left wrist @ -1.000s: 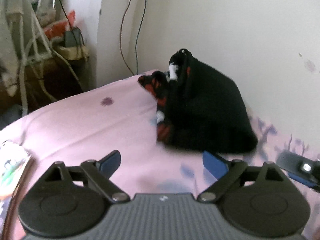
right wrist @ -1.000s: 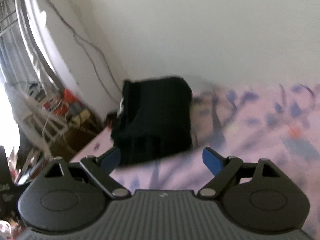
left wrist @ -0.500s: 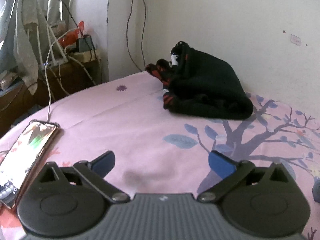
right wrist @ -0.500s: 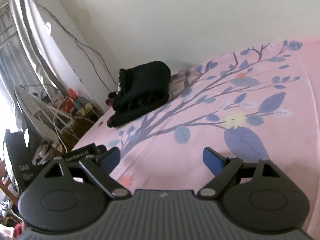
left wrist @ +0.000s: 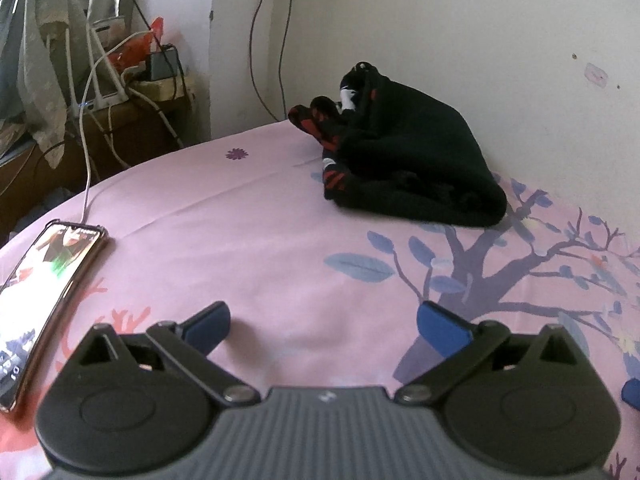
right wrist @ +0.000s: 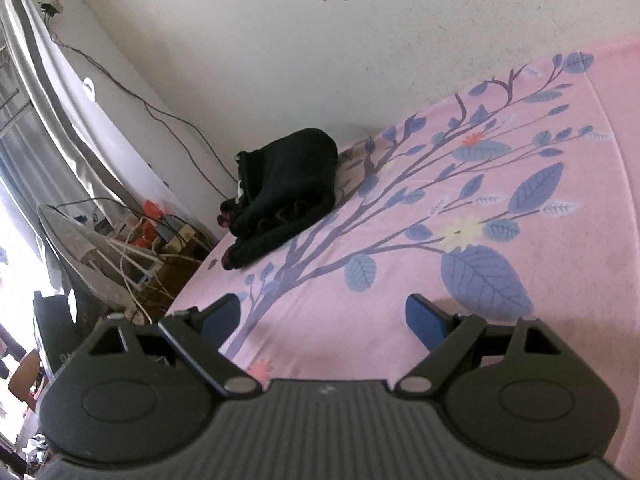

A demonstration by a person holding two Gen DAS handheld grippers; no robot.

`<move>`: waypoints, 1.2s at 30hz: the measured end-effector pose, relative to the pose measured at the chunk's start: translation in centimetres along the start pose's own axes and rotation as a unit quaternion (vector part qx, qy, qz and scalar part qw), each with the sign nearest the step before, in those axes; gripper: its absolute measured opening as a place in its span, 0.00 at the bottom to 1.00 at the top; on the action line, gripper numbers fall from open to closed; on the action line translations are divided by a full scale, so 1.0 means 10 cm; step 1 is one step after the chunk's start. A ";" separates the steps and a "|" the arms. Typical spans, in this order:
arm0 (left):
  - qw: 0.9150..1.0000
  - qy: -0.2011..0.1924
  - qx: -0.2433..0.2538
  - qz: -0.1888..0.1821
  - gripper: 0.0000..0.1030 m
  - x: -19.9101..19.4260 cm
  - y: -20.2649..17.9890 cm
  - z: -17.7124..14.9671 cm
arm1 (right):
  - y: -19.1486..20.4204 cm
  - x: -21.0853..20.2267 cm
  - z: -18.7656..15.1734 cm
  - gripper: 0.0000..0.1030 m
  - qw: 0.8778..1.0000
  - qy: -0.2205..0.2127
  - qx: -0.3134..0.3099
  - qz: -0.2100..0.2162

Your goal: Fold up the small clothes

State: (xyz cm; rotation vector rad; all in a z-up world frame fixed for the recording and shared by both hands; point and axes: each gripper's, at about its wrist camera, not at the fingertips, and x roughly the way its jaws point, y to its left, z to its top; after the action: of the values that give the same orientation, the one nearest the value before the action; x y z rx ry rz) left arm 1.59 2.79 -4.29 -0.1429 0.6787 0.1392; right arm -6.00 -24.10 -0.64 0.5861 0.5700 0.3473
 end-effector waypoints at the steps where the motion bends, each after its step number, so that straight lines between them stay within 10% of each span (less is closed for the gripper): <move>1: 1.000 0.000 0.003 -0.001 1.00 0.00 0.00 0.00 | 0.00 0.00 0.00 0.79 1.000 0.000 0.001 0.001; 36: 1.000 0.012 0.022 -0.005 1.00 0.04 -0.05 0.00 | -0.01 -0.03 0.00 0.79 1.000 -0.001 0.008 0.005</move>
State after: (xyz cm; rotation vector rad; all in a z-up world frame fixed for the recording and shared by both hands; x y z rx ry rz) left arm 1.98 2.36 -4.51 -0.1052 0.7049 0.1126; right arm -6.25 -24.36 -0.62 0.6052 0.5686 0.3513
